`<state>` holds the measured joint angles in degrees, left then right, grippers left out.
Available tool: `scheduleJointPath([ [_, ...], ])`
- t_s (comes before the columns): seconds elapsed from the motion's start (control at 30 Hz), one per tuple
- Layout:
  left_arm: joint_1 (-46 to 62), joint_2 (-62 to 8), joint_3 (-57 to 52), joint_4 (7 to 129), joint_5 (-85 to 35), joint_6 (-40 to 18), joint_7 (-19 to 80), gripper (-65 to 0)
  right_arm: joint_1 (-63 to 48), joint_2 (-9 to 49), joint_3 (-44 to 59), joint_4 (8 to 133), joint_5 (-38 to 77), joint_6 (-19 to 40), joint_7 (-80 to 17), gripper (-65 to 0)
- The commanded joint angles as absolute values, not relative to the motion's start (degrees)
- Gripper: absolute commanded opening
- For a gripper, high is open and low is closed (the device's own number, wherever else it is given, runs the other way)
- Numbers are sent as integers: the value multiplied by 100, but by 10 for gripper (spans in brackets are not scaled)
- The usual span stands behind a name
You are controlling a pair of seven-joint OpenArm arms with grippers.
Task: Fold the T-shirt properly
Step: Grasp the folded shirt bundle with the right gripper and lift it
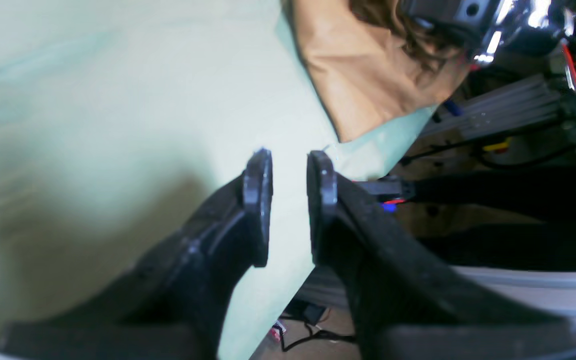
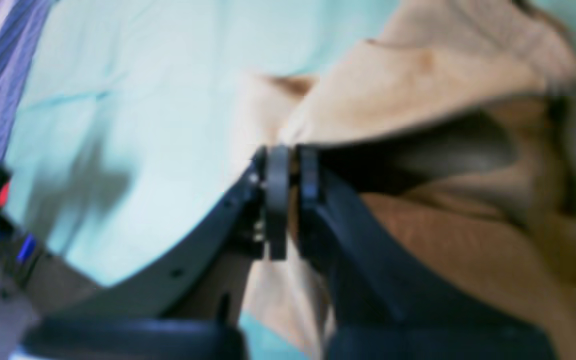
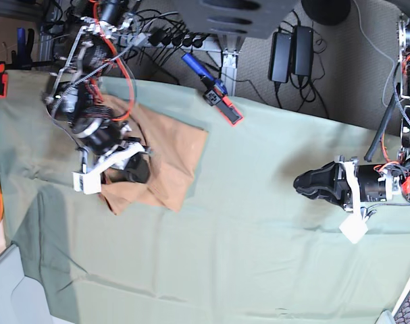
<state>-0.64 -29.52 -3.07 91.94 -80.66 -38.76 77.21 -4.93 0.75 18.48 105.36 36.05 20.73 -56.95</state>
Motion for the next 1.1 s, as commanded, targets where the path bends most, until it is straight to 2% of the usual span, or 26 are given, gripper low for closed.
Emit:
scheduleJointPath([
  [0.0, -163, -3057, -349, 9306, -8256, -4000, 7653, -494, -432, 23, 1699, 10654, 3642, 2587, -5535, -650],
  [0.17, -161, -3063, -421, 9306, -8357, -4000, 7658, -494, -432, -215, 1013, 10645, 3127, 2582, -5439, -650],
  [0.43, -161, -3063, -421, 9306, -8394, -4000, 7658, -494, -432, -226, 438, 10549, 2716, 2580, -5382, -642],
  [0.53, -163, -3061, -421, 9306, -8425, -4000, 7658, -494, -432, -226, 309, 10549, 2720, 2582, -5369, -436],
  [0.6, -163, -3061, -421, 9306, -8427, -4000, 7658, -494, -432, -226, 220, 10549, 2720, 2582, -5271, -370],
  [1.07, -191, -3063, -421, 9306, -8500, -4000, 7664, -494, -196, -272, -834, 10556, 2952, 2589, -5057, -364],
])
